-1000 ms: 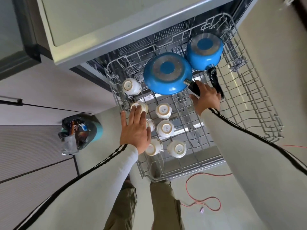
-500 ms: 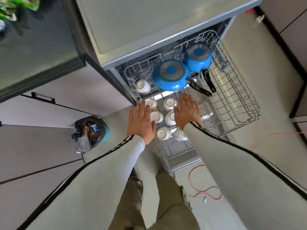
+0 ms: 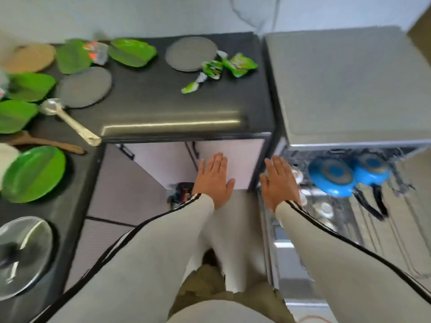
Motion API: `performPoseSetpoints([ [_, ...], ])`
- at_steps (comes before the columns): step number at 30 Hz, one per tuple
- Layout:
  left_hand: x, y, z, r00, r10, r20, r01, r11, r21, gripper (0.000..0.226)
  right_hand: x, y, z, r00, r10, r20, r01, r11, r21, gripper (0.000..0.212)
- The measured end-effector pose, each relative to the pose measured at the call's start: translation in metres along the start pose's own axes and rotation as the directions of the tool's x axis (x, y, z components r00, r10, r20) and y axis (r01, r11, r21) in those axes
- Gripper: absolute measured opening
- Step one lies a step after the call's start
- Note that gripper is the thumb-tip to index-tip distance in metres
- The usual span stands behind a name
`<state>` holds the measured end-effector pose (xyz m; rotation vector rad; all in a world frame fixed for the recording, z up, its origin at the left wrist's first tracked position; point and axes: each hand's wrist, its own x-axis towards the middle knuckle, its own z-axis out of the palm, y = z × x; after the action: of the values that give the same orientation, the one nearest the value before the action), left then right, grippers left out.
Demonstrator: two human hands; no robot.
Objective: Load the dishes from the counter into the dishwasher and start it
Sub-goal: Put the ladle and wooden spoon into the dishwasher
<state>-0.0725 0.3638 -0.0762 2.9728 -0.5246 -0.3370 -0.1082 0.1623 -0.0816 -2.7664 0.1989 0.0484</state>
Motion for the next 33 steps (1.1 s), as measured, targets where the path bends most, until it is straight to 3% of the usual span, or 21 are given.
performPoseSetpoints([
  [6, -0.001, -0.109, -0.035, 0.98, -0.148, -0.13, 0.146, 0.989, -0.029, 0.07, 0.066, -0.113, 0.016, 0.957, -0.286, -0.039, 0.287, 0.958, 0.009, 0.05],
  [14, 0.04, -0.197, -0.052, 0.929, -0.328, -0.174, 0.319, 0.945, -0.075, 0.07, 0.17, -0.224, 0.041, 0.872, -0.488, -0.029, 0.489, 0.872, 0.017, 0.051],
  [22, 0.115, -0.263, -0.074, 0.803, -0.564, -0.192, 0.542, 0.825, -0.16, 0.069, 0.288, -0.297, 0.068, 0.745, -0.662, 0.077, 0.657, 0.749, 0.083, 0.05],
  [28, 0.15, -0.298, -0.091, 0.607, -0.773, -0.186, 0.745, 0.635, -0.207, 0.069, 0.349, -0.358, 0.089, 0.603, -0.788, 0.126, 0.776, 0.616, 0.136, 0.047],
  [33, 0.14, -0.327, -0.099, 0.257, -0.947, -0.192, 0.923, 0.3, -0.242, 0.068, 0.358, -0.4, 0.103, 0.488, -0.856, 0.172, 0.83, 0.516, 0.211, 0.045],
])
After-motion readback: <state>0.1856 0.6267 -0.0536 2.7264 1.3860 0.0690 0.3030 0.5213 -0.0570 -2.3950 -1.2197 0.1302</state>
